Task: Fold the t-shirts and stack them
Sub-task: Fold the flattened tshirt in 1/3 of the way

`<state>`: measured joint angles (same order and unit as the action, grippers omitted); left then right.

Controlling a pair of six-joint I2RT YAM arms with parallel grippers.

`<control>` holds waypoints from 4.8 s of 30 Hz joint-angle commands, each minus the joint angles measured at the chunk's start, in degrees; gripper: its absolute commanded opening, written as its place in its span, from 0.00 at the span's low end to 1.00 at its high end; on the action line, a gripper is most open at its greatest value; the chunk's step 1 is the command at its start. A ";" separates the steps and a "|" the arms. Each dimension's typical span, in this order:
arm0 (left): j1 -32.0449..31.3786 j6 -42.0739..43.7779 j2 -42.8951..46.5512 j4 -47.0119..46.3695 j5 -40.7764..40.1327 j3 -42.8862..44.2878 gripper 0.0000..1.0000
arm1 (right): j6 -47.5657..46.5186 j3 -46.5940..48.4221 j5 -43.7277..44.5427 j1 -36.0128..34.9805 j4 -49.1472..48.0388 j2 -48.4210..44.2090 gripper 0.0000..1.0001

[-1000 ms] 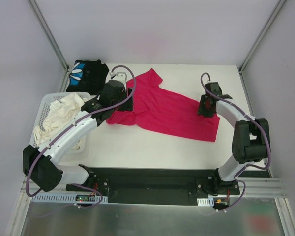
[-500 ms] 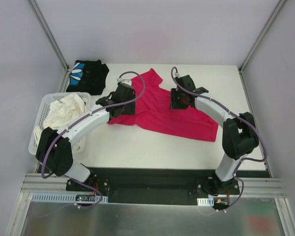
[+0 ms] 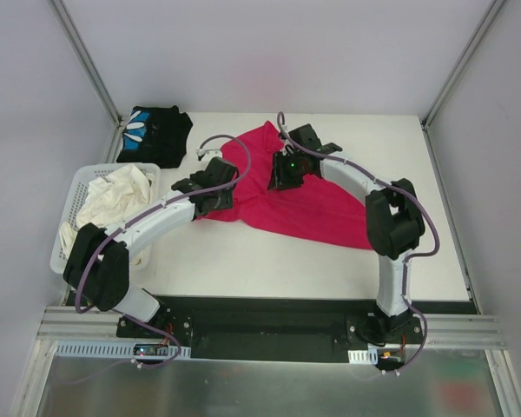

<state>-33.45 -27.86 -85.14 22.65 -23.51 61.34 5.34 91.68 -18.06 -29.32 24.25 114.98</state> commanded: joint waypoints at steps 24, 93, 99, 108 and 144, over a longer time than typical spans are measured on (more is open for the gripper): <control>-4.96 3.13 11.75 -12.44 -6.50 -10.10 0.49 | 0.02 1.59 -6.10 -0.04 -2.80 3.79 0.43; -5.40 16.61 21.69 -8.42 10.41 -0.43 0.53 | 15.93 -46.06 1.98 42.33 -29.08 -24.80 0.45; -5.40 16.34 21.51 -8.42 10.32 -0.08 0.53 | 15.49 -44.40 2.25 42.33 -28.21 -23.84 0.45; -5.40 16.52 20.72 -8.42 10.94 0.62 0.53 | 16.71 -42.90 2.51 42.33 -29.08 -22.08 0.45; -5.31 18.10 17.38 -8.33 9.71 2.73 0.53 | 17.95 -34.82 6.29 42.24 -29.53 -13.29 0.04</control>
<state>-38.30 -10.96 -67.55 14.48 -12.51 61.71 23.35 53.23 -13.21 12.78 -5.23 100.38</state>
